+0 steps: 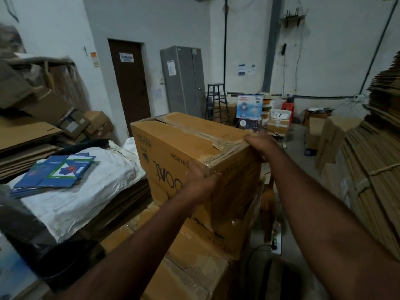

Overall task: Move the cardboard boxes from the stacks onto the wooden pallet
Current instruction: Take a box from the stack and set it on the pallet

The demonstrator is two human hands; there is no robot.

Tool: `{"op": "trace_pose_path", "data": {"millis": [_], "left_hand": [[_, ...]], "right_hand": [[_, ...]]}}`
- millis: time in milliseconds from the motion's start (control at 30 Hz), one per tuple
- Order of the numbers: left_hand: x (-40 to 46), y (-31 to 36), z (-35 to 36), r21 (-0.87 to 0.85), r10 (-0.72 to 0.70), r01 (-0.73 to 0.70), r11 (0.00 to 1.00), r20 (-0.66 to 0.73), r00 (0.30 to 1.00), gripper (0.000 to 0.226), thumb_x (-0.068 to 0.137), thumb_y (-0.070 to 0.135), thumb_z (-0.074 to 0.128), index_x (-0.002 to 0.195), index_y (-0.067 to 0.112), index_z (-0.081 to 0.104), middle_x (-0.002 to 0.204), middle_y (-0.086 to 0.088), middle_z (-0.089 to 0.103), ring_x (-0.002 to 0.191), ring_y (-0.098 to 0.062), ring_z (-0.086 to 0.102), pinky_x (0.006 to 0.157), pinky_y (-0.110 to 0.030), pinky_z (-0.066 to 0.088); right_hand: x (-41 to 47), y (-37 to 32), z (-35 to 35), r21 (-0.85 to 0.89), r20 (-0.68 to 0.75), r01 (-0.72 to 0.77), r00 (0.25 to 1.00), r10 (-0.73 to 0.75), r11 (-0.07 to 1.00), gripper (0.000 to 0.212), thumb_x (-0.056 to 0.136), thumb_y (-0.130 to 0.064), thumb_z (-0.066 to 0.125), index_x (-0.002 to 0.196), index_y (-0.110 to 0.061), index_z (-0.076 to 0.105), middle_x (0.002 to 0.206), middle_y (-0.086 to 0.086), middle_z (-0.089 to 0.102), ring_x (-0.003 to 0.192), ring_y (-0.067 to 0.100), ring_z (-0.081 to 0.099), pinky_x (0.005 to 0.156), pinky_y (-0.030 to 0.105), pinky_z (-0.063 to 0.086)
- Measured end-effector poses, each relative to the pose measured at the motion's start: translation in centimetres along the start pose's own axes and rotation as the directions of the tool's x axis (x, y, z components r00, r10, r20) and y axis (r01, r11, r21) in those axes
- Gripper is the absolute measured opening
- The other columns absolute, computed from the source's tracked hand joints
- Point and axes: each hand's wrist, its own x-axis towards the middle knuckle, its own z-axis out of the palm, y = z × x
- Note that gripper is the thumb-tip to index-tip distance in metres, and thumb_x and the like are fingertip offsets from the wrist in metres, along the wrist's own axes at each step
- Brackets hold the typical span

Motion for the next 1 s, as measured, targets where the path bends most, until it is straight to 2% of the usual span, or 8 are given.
{"op": "trace_pose_path", "data": {"millis": [100,200,300,433,533,667,833,1000], "left_hand": [[-0.4,-1.3,0.5,-0.326,-0.14,0.148,0.934,0.048,0.989,0.112,0.076,0.055,0.072,0.156,0.038,-0.004,0.167,-0.001,0.015,0.142,-0.033,0.037,0.104,-0.062,0.044],[-0.8,-1.8,0.2,-0.426,-0.158,0.136,0.894,-0.018,0.987,0.129,0.058,0.075,0.075,0.156,0.038,-0.001,0.165,0.0,0.02,0.141,-0.032,0.039,0.102,-0.061,0.047],[-2.3,-1.8,-1.9,-0.536,-0.165,0.104,0.838,-0.068,0.984,0.102,0.077,0.071,0.067,0.157,0.033,0.015,0.154,-0.006,0.042,0.1,-0.021,0.059,0.069,-0.039,0.057],[-4.8,-2.6,-6.7,-0.674,-0.224,0.063,0.736,-0.154,0.962,0.084,0.087,0.065,0.061,0.156,0.031,0.028,0.148,-0.009,0.051,0.087,-0.018,0.06,0.047,-0.046,0.058],[-8.1,-3.9,-9.8,-0.729,-0.338,0.08,0.68,-0.215,0.916,0.07,0.091,0.059,0.059,0.15,0.027,0.04,0.134,-0.008,0.062,0.084,-0.023,0.065,0.049,-0.055,0.056],[-14.2,-5.2,-13.7,-0.726,-0.344,-0.011,0.687,-0.339,0.875,0.041,0.098,0.042,0.053,0.131,0.019,0.059,0.103,-0.009,0.072,0.052,-0.012,0.07,0.036,-0.037,0.051],[-23.2,-9.4,-21.6,-0.733,-0.346,-0.164,0.661,-0.491,0.799,0.068,0.078,0.055,0.069,0.138,0.028,0.054,0.123,-0.01,0.07,0.102,-0.032,0.07,0.068,-0.05,0.06],[-36.4,-15.6,-30.5,-0.688,-0.373,-0.266,0.676,-0.63,0.681,0.065,0.083,0.048,0.071,0.14,0.026,0.049,0.125,-0.011,0.065,0.102,-0.03,0.065,0.058,-0.039,0.056]], "right_hand": [[-0.7,-0.5,1.0,0.061,-0.043,-0.001,0.999,0.003,0.998,0.082,0.092,-0.038,0.061,0.156,-0.016,0.016,0.157,0.015,0.031,0.133,0.039,0.042,0.105,0.045,0.043],[-2.1,-1.5,1.9,0.203,-0.092,0.036,0.996,-0.018,0.979,0.075,0.086,-0.032,0.065,0.149,-0.013,0.029,0.143,0.012,0.047,0.122,0.035,0.052,0.098,0.043,0.051],[-4.3,-2.6,3.0,0.334,-0.117,0.113,0.99,-0.078,0.936,0.061,0.079,-0.029,0.069,0.132,-0.016,0.043,0.123,0.007,0.056,0.107,0.032,0.059,0.09,0.048,0.056],[-9.0,-4.5,5.4,0.4,-0.107,0.207,0.978,-0.178,0.893,0.036,0.084,-0.021,0.068,0.113,-0.018,0.047,0.088,-0.002,0.05,0.078,0.017,0.055,0.077,0.034,0.053],[-13.5,-6.4,7.4,0.374,-0.096,0.291,0.957,-0.275,0.881,0.032,0.086,-0.015,0.065,0.114,-0.015,0.05,0.095,0.002,0.053,0.077,0.014,0.052,0.072,0.033,0.05],[-20.6,-9.7,11.0,0.345,-0.062,0.368,0.927,-0.371,0.863,0.045,0.079,-0.021,0.067,0.121,-0.013,0.055,0.111,0.006,0.06,0.096,0.023,0.059,0.08,0.034,0.051],[-31.8,-12.7,17.0,0.383,0.086,0.388,0.889,-0.45,0.838,0.038,0.073,-0.026,0.066,0.109,-0.022,0.053,0.11,0.007,0.063,0.096,0.027,0.064,0.085,0.048,0.058],[-47.1,-14.1,23.4,0.425,0.19,0.426,0.82,-0.539,0.799,0.044,0.076,-0.031,0.063,0.116,-0.018,0.051,0.113,0.005,0.059,0.102,0.023,0.058,0.09,0.041,0.053]]}}
